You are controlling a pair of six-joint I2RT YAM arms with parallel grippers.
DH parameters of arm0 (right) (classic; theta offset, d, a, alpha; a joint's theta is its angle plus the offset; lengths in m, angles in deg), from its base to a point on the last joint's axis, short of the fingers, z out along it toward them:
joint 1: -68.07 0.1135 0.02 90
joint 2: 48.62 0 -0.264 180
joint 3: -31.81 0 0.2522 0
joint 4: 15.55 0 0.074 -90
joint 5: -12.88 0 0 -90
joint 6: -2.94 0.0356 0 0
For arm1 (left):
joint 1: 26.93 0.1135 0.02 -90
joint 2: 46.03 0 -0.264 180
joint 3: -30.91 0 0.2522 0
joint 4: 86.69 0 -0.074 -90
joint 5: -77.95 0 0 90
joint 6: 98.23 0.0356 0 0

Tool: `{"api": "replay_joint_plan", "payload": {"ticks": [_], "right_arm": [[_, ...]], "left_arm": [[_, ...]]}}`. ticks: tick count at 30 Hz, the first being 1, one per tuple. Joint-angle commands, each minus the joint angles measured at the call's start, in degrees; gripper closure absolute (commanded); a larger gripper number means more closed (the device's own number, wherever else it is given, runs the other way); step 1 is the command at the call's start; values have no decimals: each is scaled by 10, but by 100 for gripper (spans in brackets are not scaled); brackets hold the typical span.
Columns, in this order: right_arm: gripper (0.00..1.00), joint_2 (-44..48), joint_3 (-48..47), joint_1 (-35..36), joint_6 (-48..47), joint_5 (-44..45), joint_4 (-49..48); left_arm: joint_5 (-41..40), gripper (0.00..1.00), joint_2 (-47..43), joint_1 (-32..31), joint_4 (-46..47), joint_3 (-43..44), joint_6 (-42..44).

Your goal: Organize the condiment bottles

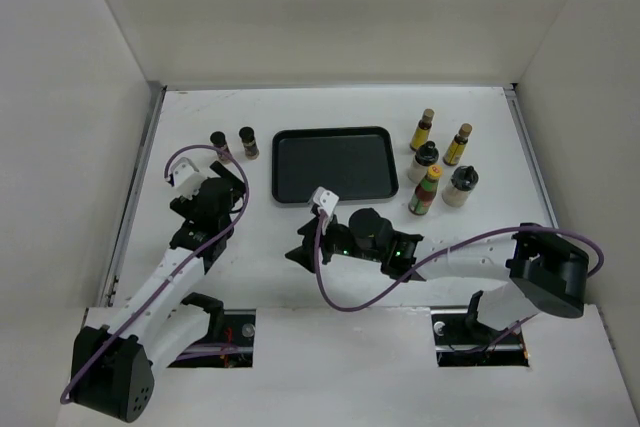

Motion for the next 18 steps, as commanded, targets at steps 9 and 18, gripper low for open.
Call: {"api": "replay_joint_plan", "payload": {"ticks": [9,18], "right_arm": [[18,7,-12,-4,-4,5,-25],[74,35,3,-39,5,84,-26]], "left_arm": [[-38,0,16,-1,54,29,-1],[-87,0,131,1,132,126,51]]}}
